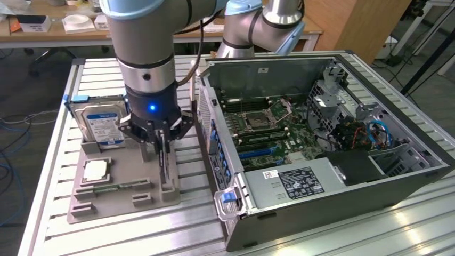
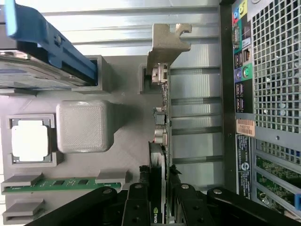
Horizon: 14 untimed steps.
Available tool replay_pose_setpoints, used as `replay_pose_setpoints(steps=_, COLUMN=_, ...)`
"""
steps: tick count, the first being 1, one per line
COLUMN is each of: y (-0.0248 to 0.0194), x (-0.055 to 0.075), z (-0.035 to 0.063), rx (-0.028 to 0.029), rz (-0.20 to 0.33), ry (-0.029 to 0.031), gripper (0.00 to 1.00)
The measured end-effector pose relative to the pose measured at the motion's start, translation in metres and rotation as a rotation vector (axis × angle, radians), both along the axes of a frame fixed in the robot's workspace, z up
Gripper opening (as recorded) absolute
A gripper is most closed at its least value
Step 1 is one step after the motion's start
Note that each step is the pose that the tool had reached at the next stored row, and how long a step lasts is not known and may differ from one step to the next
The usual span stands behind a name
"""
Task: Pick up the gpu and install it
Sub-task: 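Pick up the gpu and move the gpu toward the slot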
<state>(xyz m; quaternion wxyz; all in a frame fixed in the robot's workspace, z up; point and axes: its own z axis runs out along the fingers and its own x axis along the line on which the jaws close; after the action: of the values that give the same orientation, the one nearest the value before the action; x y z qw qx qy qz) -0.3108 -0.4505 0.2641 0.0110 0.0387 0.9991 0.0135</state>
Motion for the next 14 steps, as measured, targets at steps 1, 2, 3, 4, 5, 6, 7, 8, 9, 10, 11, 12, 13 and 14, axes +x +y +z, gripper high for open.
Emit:
replay_pose_setpoints(steps=1, y=0.0, x=0.0, z=0.0038, rx=0.0, rz=0.0, ry=0.0001, gripper=0.26)
replay_pose_setpoints(steps=2, y=0.0, x=0.0, z=0.0077, rx=0.0, rz=0.0, ry=0.0001, gripper=0.26)
replay_pose_setpoints(steps=3, y=0.0, x=0.0, z=0.0116, rx=0.0, rz=0.0, ry=0.0, gripper=0.26)
replay_pose_setpoints(steps=4, y=0.0, x=0.0, z=0.0155, rx=0.0001, rz=0.0, ry=0.0, gripper=0.26)
replay_pose_setpoints(steps=5, y=0.0, x=0.0, z=0.0195, rx=0.0, rz=0.0, ry=0.0, gripper=0.26)
replay_pose_setpoints(steps=6, y=0.0, x=0.0, z=0.0234, rx=0.0, rz=0.0, ry=0.0, gripper=0.26)
replay_pose_setpoints(steps=7, y=0.0, x=0.0, z=0.0274, rx=0.0, rz=0.0, ry=0.0, gripper=0.26)
replay_pose_setpoints(steps=8, y=0.0, x=0.0, z=0.0312, rx=0.0, rz=0.0, ry=0.0001, gripper=0.26)
replay_pose_setpoints(steps=9, y=0.0, x=0.0, z=0.0349, rx=0.0, rz=0.0, ry=0.0001, gripper=0.26)
replay_pose_setpoints(steps=10, y=0.0, x=0.0, z=0.0388, rx=0.0, rz=0.0, ry=0.0, gripper=0.26)
replay_pose_setpoints(steps=11, y=0.0, x=0.0, z=0.043, rx=0.0, rz=0.0, ry=0.0, gripper=0.26)
replay_pose_setpoints(steps=12, y=0.0, x=0.0, z=0.0471, rx=0.0, rz=0.0, ry=0.0, gripper=0.26)
replay_pose_setpoints(steps=13, y=0.0, x=0.0, z=0.0509, rx=0.0, rz=0.0, ry=0.0, gripper=0.26)
replay_pose_setpoints(steps=14, y=0.0, x=0.0, z=0.0547, rx=0.0001, rz=0.0, ry=0.0001, gripper=0.26)
